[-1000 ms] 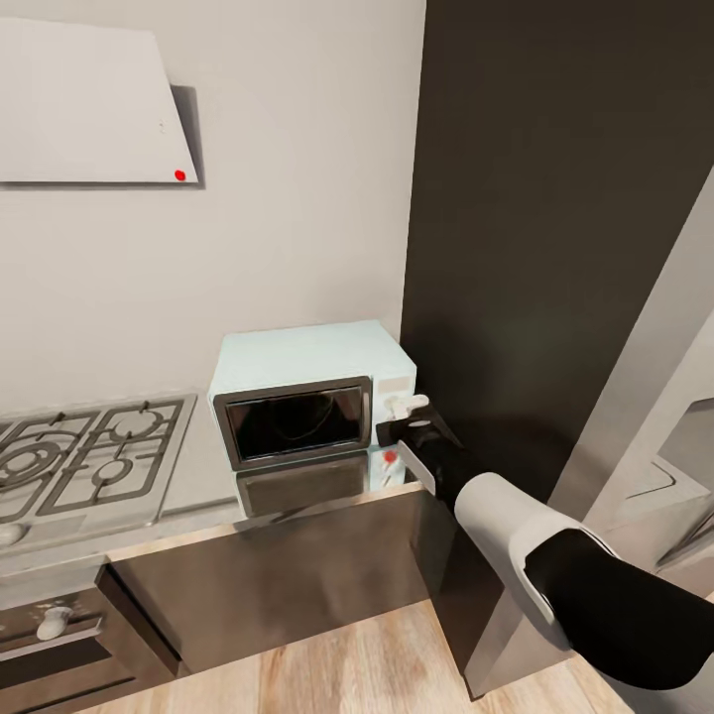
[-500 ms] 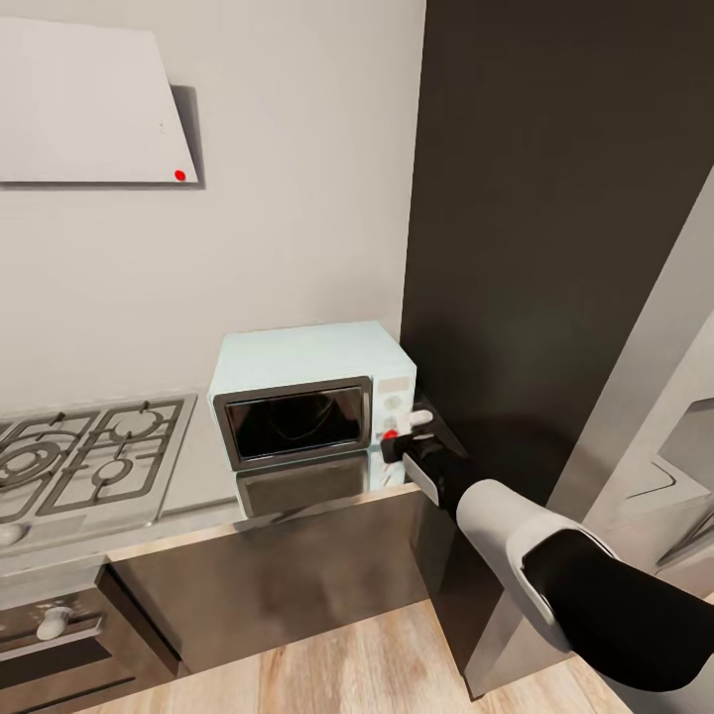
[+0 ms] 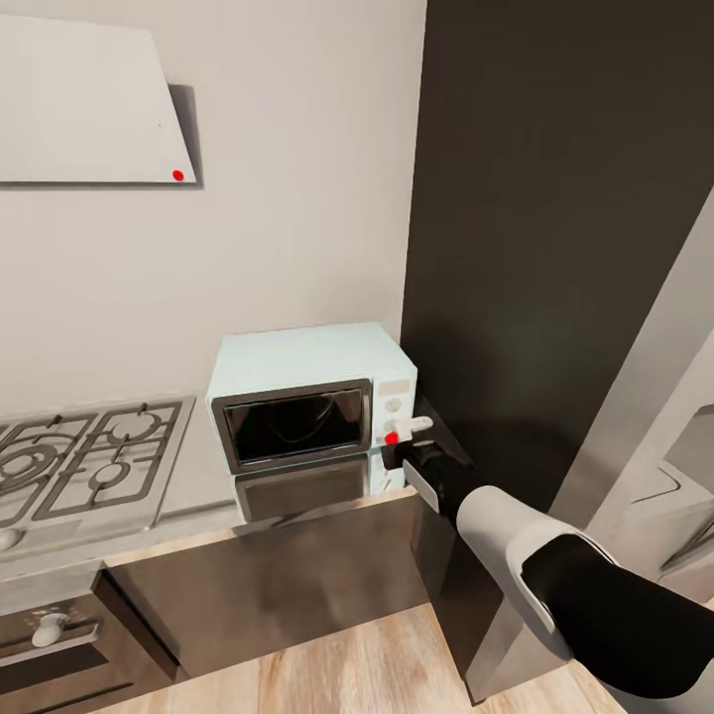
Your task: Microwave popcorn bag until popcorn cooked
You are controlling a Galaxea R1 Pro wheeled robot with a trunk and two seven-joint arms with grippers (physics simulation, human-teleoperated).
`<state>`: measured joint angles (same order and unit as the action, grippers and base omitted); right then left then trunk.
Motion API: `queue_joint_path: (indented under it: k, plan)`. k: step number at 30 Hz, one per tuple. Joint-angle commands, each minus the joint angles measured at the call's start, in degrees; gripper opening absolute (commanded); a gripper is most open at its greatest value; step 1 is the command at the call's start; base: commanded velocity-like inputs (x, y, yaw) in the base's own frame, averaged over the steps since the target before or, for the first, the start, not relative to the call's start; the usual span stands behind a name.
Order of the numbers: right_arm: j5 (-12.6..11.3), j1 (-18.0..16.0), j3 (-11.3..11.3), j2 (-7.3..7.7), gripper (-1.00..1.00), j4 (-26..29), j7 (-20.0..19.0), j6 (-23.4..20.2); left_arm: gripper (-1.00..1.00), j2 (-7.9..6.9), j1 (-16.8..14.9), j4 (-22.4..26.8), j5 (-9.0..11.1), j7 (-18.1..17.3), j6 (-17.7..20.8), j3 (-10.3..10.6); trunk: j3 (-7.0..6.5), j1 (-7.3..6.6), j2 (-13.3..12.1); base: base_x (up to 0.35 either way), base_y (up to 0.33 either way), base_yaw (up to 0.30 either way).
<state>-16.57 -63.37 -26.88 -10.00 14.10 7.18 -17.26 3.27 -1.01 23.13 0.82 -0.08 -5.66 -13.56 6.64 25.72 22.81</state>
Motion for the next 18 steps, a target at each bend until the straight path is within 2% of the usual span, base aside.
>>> queue_joint_path:
  k: [1,10,14,18]
  plan:
    - [-0.6,0.0,-0.4,0.0,-1.0,0.0,0.4,-0.2,1.0,-0.04,0.0,0.0,0.1,0.0,-0.1,-0.2,0.12,0.06,0.1,0.278,0.0,0.0]
    - [-0.6,0.2,-0.5,0.0,-1.0,0.0,0.5,-0.2,1.0,-0.02,0.1,0.0,0.1,0.0,-0.1,-0.2,0.12,0.06,0.1,0.047,0.0,0.0]
    - [-0.6,0.5,-0.5,0.0,-1.0,0.0,0.4,-0.2,1.0,-0.1,0.1,-0.1,0.1,0.0,-0.1,-0.2,0.12,0.06,0.1,0.227,0.0,0.0]
    - [-0.6,0.6,-0.5,0.0,-1.0,0.0,0.4,-0.2,1.0,-0.07,0.1,-0.1,0.1,0.0,-0.1,-0.2,0.12,0.06,0.1,0.053,0.0,0.0]
